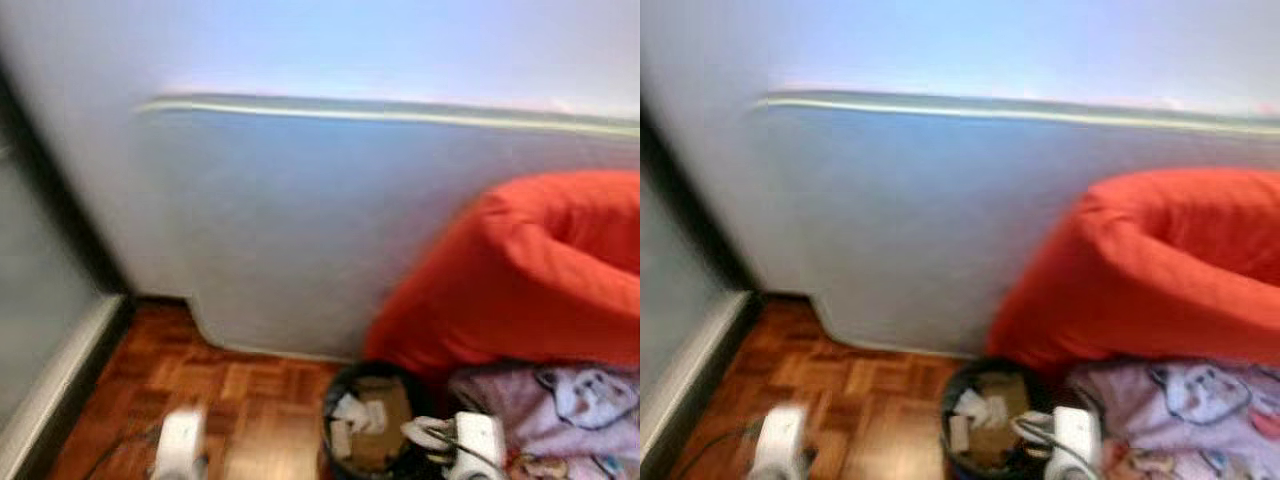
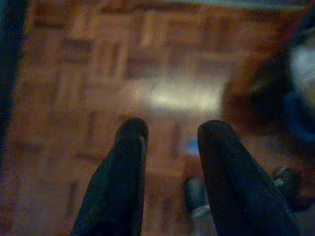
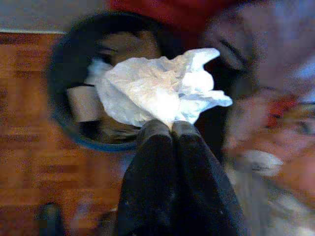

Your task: Clean up the room

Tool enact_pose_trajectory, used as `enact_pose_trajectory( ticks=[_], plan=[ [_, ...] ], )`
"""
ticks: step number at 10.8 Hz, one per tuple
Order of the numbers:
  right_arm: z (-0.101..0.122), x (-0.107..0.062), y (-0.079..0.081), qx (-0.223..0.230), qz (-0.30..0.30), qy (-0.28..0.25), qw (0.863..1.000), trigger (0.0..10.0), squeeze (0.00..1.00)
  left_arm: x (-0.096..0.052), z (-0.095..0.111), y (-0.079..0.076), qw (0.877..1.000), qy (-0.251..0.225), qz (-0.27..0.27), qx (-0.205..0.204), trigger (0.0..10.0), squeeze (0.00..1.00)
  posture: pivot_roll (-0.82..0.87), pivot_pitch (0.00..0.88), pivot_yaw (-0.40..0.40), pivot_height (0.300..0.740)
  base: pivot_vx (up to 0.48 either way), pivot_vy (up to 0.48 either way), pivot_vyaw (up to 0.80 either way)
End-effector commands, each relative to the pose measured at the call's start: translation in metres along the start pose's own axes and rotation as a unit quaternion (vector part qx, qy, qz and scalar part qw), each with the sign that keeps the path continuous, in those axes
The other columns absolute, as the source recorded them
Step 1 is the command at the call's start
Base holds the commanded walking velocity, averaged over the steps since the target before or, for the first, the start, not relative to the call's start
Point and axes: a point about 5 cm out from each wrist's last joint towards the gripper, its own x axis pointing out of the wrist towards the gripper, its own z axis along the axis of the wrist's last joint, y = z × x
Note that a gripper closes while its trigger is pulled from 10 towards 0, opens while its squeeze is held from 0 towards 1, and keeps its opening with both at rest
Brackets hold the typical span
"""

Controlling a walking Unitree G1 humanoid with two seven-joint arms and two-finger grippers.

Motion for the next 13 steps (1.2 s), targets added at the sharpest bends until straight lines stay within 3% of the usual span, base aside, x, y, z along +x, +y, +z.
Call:
enact_pose_trajectory(
  ticks=[1, 7, 11, 13],
  plan=[
    [0.0064, 0.0015, 0.0039, 0.005, 0.003, -0.011, 1.0, 10.0, 0.0, -0.0029, -0.0109, 0.0045, 1.0, 0.016, 0.006, -0.001, 10.0, 0.0, 0.1, 0.0, -0.023, 0.74, 0.289, 0.0, 0.0],
    [0.0096, 0.0021, 0.0047, 0.003, 0.006, -0.016, 1.0, 10.0, 0.0, -0.0035, -0.0126, 0.0047, 1.0, 0.016, 0.005, -0.002, 10.0, 0.0, 0.11, 0.0, -0.024, 0.74, 0.276, 0.0, 0.0],
    [0.011, 0.0023, 0.0069, 0.008, 0.011, -0.021, 1.0, 10.0, 0.0, -0.0033, -0.0104, 0.004, 1.0, 0.007, 0.001, -0.006, 10.0, 0.0, 0.11, 0.0, -0.022, 0.74, 0.0, 0.0, -0.54],
    [0.014, 0.0027, 0.0089, 0.006, 0.016, -0.027, 0.999, 10.0, 0.0, -0.0035, -0.0109, 0.0049, 1.0, 0.007, 0.002, -0.006, 10.0, 0.0, 0.11, 0.0, -0.023, 0.74, 0.0, 0.0, 0.0]
  ],
)
